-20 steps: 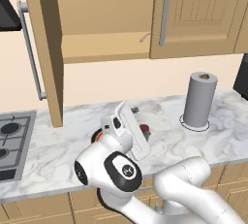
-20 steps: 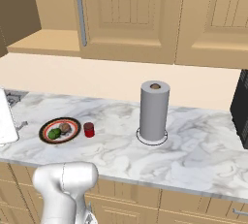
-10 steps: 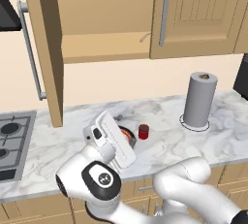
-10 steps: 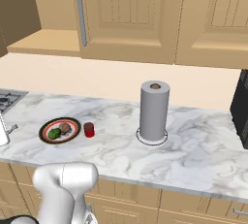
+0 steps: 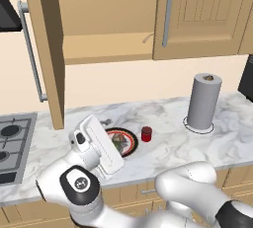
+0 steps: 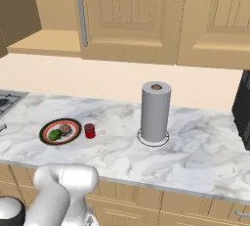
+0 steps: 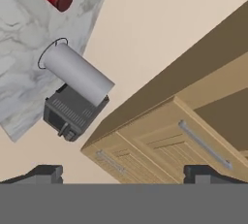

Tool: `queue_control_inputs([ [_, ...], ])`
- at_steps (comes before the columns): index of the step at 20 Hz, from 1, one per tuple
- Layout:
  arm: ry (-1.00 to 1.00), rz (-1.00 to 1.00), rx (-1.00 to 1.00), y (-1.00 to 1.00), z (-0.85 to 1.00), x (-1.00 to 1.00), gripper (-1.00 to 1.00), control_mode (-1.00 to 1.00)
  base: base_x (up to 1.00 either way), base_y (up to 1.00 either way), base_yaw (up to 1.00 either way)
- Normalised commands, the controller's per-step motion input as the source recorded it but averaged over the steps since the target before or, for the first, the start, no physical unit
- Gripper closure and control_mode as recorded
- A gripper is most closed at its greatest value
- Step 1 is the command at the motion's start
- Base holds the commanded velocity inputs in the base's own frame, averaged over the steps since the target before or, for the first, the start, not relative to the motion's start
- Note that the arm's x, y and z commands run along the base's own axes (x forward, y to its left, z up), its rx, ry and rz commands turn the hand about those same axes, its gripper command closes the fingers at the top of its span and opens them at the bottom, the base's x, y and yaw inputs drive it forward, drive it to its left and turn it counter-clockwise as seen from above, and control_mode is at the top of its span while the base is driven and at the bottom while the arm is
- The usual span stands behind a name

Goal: Pick the avocado and bread from the counter and place them on the plate. Then pick the jam from the cabinet and place it next to the plate. Lastly close the cabinet door.

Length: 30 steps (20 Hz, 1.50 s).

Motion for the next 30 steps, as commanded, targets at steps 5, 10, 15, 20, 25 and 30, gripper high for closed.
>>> queue_control_inputs([
  [5, 0.00, -0.10, 0.00, 0.43, -0.01, 0.00, -1.00, -1.00, 0.00, 0.00, 0.00],
  [10, 0.00, -0.09, -0.02, 0.42, -0.10, 0.00, -1.00, -1.00, 0.00, 0.00, 0.00],
  [15, 0.00, -0.08, -0.02, 0.39, -0.11, 0.00, -1.00, -1.00, 0.00, 0.00, 0.00],
  [20, 0.00, -0.05, -0.03, 0.27, -0.06, 0.00, -1.00, -1.00, 0.00, 0.00, 0.00],
  [25, 0.00, -0.06, -0.07, 0.21, 0.00, 0.00, -1.00, -1.00, 0.00, 0.00, 0.00],
  [30, 0.00, -0.05, -0.08, 0.23, -0.04, 0.00, -1.00, -1.00, 0.00, 0.00, 0.00],
])
